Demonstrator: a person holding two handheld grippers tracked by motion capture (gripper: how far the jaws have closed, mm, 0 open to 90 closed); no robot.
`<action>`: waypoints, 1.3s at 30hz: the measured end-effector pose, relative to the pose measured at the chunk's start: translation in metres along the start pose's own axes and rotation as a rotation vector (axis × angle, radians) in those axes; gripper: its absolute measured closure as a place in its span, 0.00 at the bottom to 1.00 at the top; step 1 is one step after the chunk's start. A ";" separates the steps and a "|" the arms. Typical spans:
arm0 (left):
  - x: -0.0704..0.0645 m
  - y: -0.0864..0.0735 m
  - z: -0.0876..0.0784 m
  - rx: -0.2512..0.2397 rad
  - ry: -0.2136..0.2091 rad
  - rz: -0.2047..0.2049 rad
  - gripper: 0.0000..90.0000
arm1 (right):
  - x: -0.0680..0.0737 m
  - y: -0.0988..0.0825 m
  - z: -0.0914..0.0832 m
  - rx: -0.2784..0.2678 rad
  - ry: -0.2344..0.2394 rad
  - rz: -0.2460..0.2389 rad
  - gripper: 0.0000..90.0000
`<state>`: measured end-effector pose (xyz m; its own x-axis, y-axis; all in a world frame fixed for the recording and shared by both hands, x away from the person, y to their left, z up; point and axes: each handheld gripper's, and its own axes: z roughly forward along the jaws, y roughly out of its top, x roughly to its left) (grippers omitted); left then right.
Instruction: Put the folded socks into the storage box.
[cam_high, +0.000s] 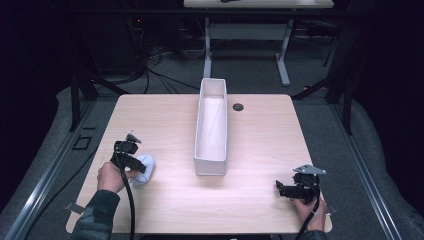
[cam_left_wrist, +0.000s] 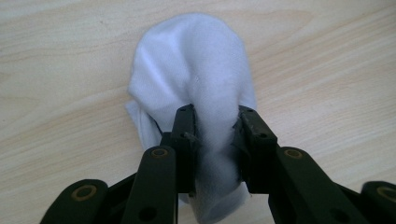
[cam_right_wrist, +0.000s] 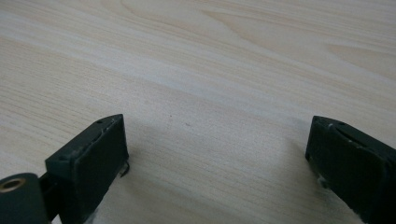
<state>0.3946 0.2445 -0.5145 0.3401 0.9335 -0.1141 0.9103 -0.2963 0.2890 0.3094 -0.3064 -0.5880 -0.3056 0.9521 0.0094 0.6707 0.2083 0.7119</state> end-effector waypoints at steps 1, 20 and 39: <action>-0.001 0.000 -0.002 -0.008 0.003 0.002 0.79 | 0.000 0.000 0.000 0.000 0.000 0.000 0.05; -0.019 0.014 -0.044 -0.074 0.015 0.087 0.84 | 0.000 0.000 0.000 -0.001 0.000 0.000 0.05; -0.036 0.031 -0.079 -0.135 0.037 0.137 0.84 | 0.000 0.000 0.000 -0.002 0.000 0.000 0.05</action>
<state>0.3920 0.2177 -0.4267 0.4472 0.8939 -0.0310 0.8157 -0.3933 0.4242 0.3094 -0.3064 -0.5881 -0.3051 0.9523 0.0094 0.6697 0.2075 0.7131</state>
